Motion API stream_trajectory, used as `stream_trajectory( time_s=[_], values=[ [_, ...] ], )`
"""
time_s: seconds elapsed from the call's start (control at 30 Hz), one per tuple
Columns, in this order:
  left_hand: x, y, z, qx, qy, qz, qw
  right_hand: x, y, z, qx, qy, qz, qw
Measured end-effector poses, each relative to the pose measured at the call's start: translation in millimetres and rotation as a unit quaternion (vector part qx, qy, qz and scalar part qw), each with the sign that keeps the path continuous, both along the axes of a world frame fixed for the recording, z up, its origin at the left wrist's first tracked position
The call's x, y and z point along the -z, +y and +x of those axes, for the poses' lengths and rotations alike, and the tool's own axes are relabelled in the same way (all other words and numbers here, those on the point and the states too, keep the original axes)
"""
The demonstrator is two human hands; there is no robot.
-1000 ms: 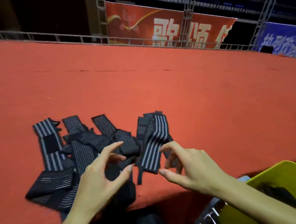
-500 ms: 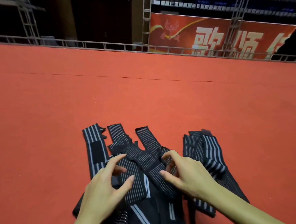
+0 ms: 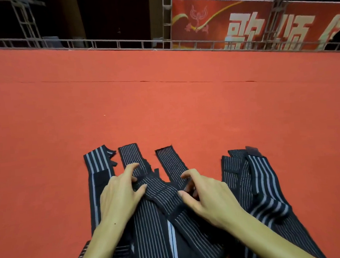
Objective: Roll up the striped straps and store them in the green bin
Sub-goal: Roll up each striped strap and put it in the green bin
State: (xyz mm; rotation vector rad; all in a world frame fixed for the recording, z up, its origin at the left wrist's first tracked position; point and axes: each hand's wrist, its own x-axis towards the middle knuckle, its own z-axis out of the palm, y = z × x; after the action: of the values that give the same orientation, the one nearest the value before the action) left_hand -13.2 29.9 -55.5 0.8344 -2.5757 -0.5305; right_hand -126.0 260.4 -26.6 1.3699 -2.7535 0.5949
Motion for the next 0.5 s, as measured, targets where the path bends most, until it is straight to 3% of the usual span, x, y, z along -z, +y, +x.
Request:
stream_trajectory(
  time_s=[0.13, 0.3, 0.5],
  values=[
    [5.1, -4.3, -6.3, 0.017, 0.006, 0.020, 1.000, 0.2, 2.9, -1.6, -0.004, -0.011, -0.013, 1.000],
    [-2.5, 0.6, 6.8, 0.075, 0.149, 0.091, 0.982, -7.5, 9.7, 2.7, -0.009, -0.019, -0.047, 0.999],
    [-43.7, 18.3, 33.3, 0.140, 0.153, 0.039, 0.977, -27.2, -16.5, 18.7, -0.066, -0.002, -0.141, 0.988]
  ],
)
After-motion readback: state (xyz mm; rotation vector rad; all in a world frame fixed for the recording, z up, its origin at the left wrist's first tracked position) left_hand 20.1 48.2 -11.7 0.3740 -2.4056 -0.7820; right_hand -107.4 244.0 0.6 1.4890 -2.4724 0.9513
